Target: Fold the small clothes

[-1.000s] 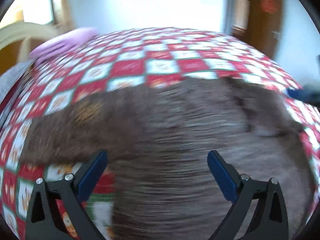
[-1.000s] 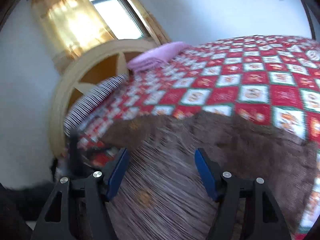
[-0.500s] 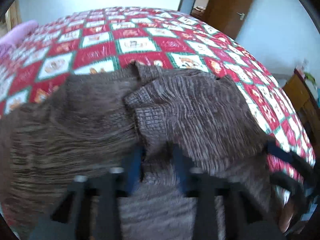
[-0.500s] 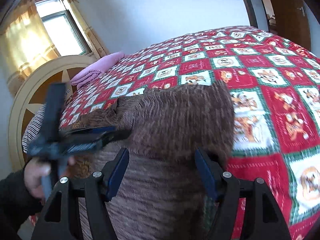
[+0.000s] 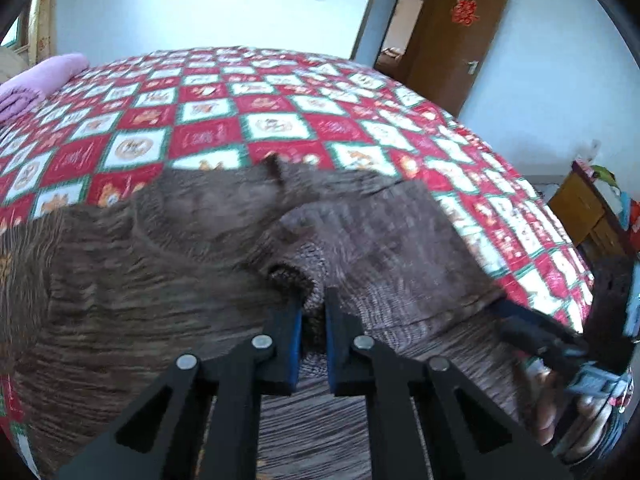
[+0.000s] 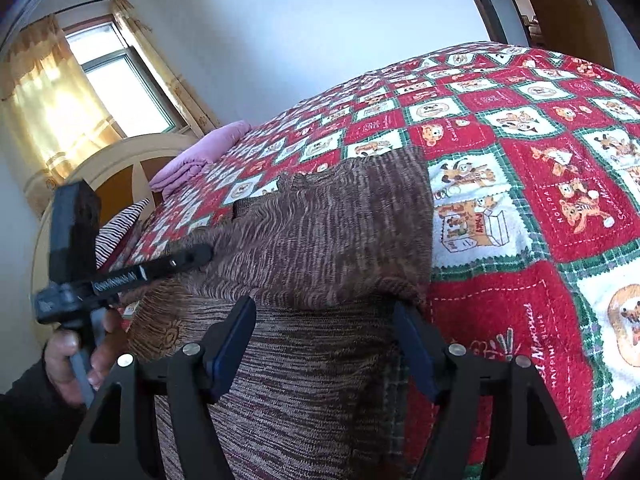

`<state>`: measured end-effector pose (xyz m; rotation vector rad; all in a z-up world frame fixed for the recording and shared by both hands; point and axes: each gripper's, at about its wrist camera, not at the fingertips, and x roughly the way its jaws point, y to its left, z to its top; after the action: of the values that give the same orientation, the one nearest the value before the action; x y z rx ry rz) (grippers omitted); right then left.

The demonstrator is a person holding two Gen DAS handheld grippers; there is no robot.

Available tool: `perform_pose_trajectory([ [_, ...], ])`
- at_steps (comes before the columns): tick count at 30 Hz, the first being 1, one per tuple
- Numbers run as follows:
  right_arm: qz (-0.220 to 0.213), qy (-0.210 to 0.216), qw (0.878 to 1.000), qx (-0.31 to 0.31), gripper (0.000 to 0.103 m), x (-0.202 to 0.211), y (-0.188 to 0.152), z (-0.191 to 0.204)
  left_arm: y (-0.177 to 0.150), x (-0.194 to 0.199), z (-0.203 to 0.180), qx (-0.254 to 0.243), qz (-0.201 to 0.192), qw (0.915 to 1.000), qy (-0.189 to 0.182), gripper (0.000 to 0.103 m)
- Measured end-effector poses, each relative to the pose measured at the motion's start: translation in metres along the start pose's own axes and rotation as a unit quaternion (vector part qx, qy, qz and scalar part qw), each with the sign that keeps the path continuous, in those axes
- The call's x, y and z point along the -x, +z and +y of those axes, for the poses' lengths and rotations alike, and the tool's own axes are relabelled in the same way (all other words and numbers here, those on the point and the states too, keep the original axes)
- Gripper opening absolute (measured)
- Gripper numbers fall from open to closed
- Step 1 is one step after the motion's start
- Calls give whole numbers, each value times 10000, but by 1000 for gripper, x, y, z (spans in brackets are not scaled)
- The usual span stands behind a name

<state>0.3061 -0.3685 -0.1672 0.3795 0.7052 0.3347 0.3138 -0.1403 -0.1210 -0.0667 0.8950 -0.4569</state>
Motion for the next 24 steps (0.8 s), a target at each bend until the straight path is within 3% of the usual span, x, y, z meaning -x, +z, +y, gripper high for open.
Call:
perform_pose_trajectory([
  [4, -252, -134, 9995, 149, 71, 14, 8, 10, -8, -6, 6, -48, -25, 9998, 206, 10],
  [7, -328, -137, 9985, 408, 71, 16, 25, 25, -12, -10, 5, -56, 52, 10000, 5, 10],
  [10, 157, -298, 9971, 677, 73, -9, 41, 38, -17, -12, 0, -140, 150, 9998, -17, 12],
  [14, 1416, -429, 9876, 519, 73, -57, 34, 33, -17, -3, 12, -102, 145, 9997, 151, 18],
  [16, 1312, -631, 9833, 1093, 73, -56, 28, 45, -9, 8, 26, 36, -14, 9999, 154, 22],
  [19, 1242, -840, 9812, 1214, 73, -55, 27, 55, 9, 9, 38, 40, -55, 9997, 247, 28],
  [21, 1203, -696, 9808, 1369, 73, -58, 27, 70, 22, -6, 43, -3, 135, 9998, 167, 36],
  [22, 1196, -622, 9801, 1456, 73, -61, 28, 77, 28, -19, 44, -26, 321, 9995, 53, 36],
  [24, 1198, -479, 9774, 1677, 73, -65, 26, 94, 31, -34, 42, -93, 470, 9987, 161, 36],
])
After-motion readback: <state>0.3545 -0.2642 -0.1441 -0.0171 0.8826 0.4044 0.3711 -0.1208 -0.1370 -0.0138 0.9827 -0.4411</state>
